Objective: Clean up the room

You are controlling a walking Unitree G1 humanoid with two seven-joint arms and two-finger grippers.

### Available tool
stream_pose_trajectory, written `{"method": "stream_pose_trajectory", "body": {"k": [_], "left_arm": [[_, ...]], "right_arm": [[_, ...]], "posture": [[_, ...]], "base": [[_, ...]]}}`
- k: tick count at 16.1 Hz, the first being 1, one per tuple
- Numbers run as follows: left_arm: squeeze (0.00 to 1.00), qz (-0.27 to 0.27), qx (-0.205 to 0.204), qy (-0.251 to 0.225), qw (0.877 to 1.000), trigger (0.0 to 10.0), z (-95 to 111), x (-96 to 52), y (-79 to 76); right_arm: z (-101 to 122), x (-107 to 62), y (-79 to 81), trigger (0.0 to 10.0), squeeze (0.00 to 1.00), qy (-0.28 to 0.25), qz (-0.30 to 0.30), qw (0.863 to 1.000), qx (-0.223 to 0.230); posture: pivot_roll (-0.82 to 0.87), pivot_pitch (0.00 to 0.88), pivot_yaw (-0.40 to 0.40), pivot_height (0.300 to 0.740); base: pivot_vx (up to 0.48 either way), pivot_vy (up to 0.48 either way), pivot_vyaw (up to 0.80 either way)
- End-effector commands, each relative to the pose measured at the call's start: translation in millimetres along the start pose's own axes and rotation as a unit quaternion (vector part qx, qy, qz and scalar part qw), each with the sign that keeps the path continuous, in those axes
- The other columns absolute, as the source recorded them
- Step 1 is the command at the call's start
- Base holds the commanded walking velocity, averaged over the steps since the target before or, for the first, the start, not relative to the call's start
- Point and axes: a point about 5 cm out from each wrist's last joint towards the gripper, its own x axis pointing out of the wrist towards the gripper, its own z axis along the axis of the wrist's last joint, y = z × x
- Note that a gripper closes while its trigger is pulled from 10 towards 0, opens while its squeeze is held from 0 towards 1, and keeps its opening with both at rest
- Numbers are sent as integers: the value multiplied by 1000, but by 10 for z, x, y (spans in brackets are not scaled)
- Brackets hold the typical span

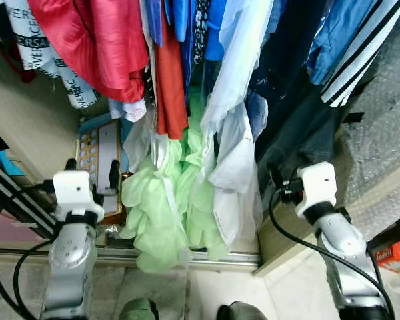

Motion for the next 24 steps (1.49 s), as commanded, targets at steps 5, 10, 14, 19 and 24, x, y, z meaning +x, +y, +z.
{"method": "stream_pose_trajectory", "body": {"k": [5, 10, 14, 19, 24], "left_arm": [[0, 11, -19, -6, 1000, 10000, -27, 57, -17], [0, 8, -11, -5, 1000, 10000, -63, -55, 71], [0, 12, -13, 14, 1000, 10000, -94, -223, 127], [0, 6, -21, 15, 1000, 10000, -107, -195, 106], [0, 2, -19, 17, 1000, 10000, -101, -160, 85]], "right_arm": [[-81, 47, -29, 10000, 0, 4, -46, 998, 33], [78, -45, -27, 10000, 0, -32, -76, 996, 22], [126, -176, -47, 10000, 0, -25, -92, 995, 29], [131, -203, -45, 10000, 0, -22, -90, 995, 32], [80, -204, -57, 10000, 0, -7, -97, 994, 47]], "posture": [[-21, 0, -32, 740], [-22, 0, -26, 740], [-13, 0, -22, 740], [-17, 0, -24, 740], [-25, 0, -18, 740]], "base": [[0, 0, 0], [0, 0, 0], [0, 0, 0], [0, 0, 0], [0, 0, 0]]}}
